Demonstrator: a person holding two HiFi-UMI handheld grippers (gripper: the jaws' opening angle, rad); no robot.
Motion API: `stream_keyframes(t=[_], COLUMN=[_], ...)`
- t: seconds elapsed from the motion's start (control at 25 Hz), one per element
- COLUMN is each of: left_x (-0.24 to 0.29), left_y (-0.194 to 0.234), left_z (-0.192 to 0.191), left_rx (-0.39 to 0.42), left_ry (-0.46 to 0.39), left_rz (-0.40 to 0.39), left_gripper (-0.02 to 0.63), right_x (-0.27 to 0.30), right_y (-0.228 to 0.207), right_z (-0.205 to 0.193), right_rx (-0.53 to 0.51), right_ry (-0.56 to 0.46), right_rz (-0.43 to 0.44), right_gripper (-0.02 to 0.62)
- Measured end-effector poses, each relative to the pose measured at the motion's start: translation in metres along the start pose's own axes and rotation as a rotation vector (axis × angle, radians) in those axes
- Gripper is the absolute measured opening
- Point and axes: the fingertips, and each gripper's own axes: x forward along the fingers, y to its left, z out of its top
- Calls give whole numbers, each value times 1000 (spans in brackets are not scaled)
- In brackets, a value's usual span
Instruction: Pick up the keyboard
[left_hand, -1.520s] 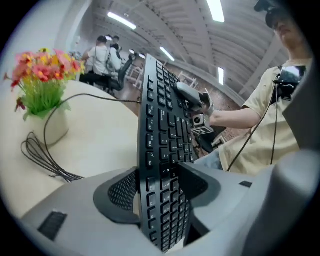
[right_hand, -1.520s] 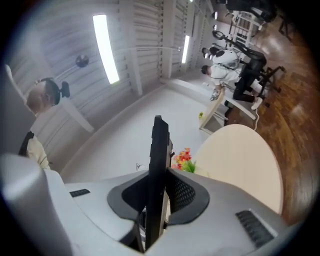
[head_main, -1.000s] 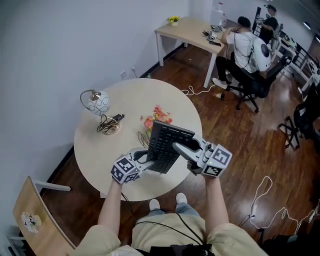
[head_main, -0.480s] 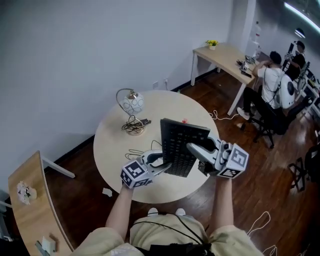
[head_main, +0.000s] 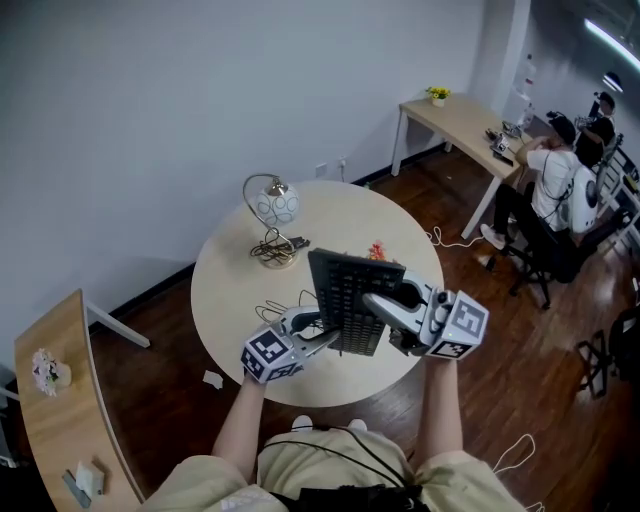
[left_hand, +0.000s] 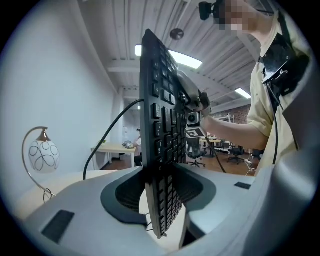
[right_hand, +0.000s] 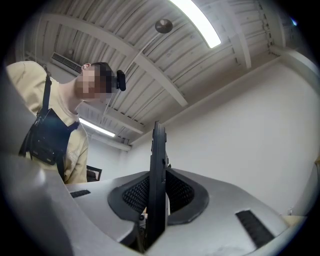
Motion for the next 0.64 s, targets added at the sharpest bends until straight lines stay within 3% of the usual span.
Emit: stream_keyframes(t=[0.64], left_x=[8], left_y=[10], left_z=[-1], left_rx=[2], left_ry=[-5], left_rz=[6], left_gripper=[161], right_x=[-1], right_y=[-12], right_z=[-4], right_rx=[6], right_ry=[13], right_rz=[3], right_gripper=[89])
